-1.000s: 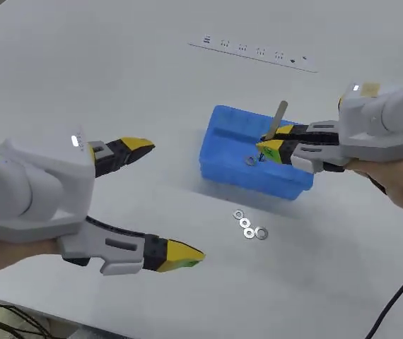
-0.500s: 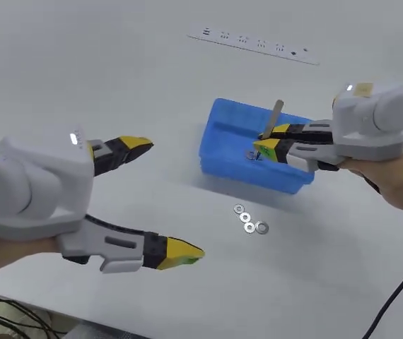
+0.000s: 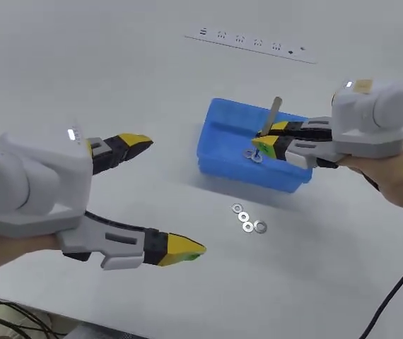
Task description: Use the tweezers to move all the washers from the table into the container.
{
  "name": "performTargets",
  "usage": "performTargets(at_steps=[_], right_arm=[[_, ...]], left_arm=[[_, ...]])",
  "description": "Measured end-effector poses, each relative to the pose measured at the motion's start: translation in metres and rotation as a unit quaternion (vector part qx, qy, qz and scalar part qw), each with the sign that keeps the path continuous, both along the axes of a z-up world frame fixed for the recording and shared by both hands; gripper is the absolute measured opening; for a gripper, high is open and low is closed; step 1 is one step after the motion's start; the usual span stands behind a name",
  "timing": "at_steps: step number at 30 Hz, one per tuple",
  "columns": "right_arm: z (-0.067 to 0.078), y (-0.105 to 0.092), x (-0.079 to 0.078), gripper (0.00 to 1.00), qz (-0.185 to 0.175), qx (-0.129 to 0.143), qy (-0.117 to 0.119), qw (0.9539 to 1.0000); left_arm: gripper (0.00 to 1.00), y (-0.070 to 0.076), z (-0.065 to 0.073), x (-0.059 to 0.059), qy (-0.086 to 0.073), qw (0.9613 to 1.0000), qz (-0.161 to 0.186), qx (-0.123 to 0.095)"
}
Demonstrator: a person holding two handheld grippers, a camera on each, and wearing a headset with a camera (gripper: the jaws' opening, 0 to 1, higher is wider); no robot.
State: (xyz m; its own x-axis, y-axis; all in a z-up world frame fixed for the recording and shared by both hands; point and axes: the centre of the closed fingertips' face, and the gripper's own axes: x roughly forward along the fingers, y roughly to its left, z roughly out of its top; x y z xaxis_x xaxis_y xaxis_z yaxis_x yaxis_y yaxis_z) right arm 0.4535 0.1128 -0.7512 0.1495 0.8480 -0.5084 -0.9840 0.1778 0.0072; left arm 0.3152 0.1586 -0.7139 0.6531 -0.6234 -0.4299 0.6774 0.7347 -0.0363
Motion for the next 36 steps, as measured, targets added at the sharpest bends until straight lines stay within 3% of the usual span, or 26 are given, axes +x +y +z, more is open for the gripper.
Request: performTargets(at_steps=[5,9,16,21,25,32,36], right_arm=[[0.009,0.000,0.001,0.08,0.002,0.004,-0.011,0.9999],[0.015,0.000,-0.001,0.08,0.007,0.006,-0.017,0.9998],[0.022,0.000,-0.003,0.08,0.011,0.008,-0.024,0.9996],[0.025,-0.001,-0.008,0.08,0.019,0.007,-0.031,0.9993],[0.027,-0.001,-0.010,0.08,0.024,0.005,-0.036,0.9991],[0.030,0.000,-0.018,0.08,0.044,-0.002,-0.051,0.9977],[0.032,0.002,-0.023,0.08,0.054,-0.004,-0.059,0.9968]], left_arm=[[0.99,0.000,0.006,0.005,-0.005,0.9999,0.003,-0.011],[0.97,0.001,0.014,0.017,-0.013,0.9998,0.005,-0.015],[0.89,-0.005,0.028,0.045,-0.033,0.9992,-0.007,-0.023],[0.82,-0.021,0.039,0.069,-0.037,0.9980,-0.032,-0.040],[0.75,-0.034,0.044,0.085,-0.047,0.9968,-0.051,-0.039],[0.64,-0.054,0.051,0.105,-0.055,0.9937,-0.088,-0.042],[0.54,-0.060,0.053,0.111,-0.064,0.9920,-0.105,-0.029]])
